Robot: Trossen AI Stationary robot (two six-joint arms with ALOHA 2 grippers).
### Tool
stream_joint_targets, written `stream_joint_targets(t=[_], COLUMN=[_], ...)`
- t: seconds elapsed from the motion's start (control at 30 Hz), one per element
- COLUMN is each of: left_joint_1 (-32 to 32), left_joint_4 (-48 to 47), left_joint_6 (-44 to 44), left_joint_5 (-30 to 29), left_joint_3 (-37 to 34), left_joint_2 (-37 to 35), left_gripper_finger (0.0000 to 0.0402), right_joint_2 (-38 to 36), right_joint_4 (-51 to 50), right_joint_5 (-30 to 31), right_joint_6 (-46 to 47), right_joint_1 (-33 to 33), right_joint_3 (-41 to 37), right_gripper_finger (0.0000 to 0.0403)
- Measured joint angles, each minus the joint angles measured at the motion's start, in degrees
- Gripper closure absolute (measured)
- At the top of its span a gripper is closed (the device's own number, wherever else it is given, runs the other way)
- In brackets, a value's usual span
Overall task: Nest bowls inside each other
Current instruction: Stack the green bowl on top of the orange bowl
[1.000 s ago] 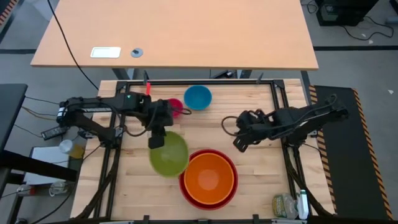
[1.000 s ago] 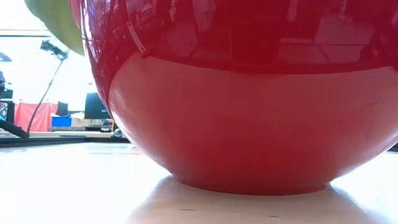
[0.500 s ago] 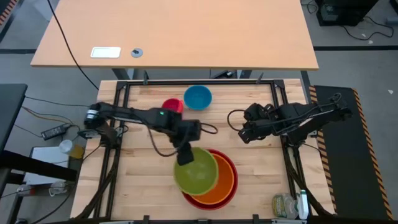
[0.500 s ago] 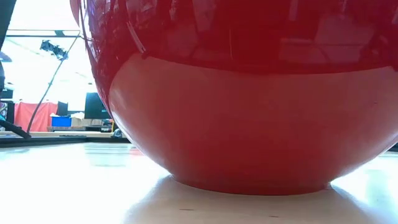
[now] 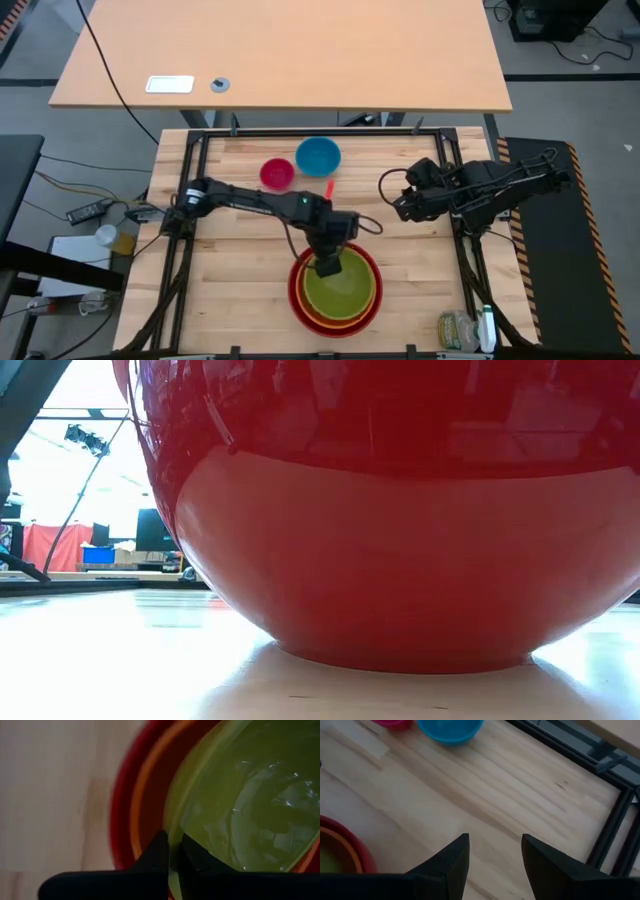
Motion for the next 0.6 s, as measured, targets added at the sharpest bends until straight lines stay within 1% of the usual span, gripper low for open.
stream_joint_targets(t=[0.13,0.2,0.47,0.6], left_joint_1=[-1.0,-1.3,-1.7,-1.7], left_joint_4=[-1.7,-1.9,-0.8,0.6], left_joint_6=[0.1,0.5,3.9,4.7], left_joint_5=[-0.6,-0.8,-0.8,-0.8], left_joint_3=[0.0,0.0,0.0,0.0], left_joint_2=[1.6,2.4,3.4,2.8], left_gripper_finger=[0.0389,0.0381,0.0335,0.0290], right_joint_2=[0.0,0.0,0.0,0.0], right_joint_4=[-0.1,0.0,0.1,0.1], right_joint_5=[0.1,0.1,0.2,0.2], right_joint_6=[0.0,-0.2,-0.3,-0.3], right_joint_1=[0.0,0.0,0.0,0.0], right_joint_3=[0.0,0.0,0.0,0.0], right_gripper_finger=[0.0216,0.0216,0.0216,0.0216])
